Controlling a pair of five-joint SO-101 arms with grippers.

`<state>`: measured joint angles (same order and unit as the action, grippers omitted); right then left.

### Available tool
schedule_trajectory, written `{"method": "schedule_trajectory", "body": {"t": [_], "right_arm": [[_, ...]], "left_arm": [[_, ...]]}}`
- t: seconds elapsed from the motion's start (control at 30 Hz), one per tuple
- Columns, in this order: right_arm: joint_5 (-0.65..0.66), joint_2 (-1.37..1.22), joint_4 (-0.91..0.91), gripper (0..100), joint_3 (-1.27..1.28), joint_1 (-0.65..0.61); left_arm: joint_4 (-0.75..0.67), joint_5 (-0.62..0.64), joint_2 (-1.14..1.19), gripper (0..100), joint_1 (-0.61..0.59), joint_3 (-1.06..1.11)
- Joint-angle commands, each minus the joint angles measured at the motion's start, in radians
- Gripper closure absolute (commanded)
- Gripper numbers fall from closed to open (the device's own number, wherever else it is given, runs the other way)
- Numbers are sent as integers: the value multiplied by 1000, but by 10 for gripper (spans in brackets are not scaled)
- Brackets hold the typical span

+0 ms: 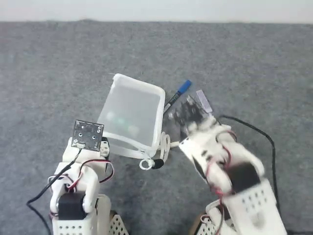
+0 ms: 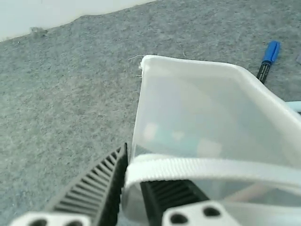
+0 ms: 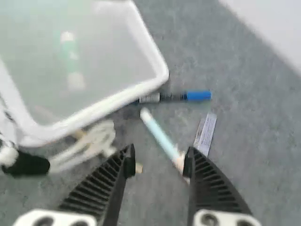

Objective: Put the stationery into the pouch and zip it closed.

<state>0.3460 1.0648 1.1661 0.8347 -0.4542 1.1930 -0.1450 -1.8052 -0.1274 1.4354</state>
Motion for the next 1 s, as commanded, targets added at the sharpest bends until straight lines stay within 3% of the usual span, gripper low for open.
{"method": "schedule_trajectory", "body": {"t": [0.0,0.4,0.7,0.97], "right_arm": [[-81,-120,-19,842,-103,62],[-118,-297,-88,843,-127,127],[-201,-386,-156,843,-126,217],[-334,-498,-229,843,-126,219]], "left_arm": [[6,-5,-15,987,-5,-88],[8,-11,41,987,-5,-225],[63,-15,605,987,-5,-625],[270,149,1017,987,-3,-1066]]}}
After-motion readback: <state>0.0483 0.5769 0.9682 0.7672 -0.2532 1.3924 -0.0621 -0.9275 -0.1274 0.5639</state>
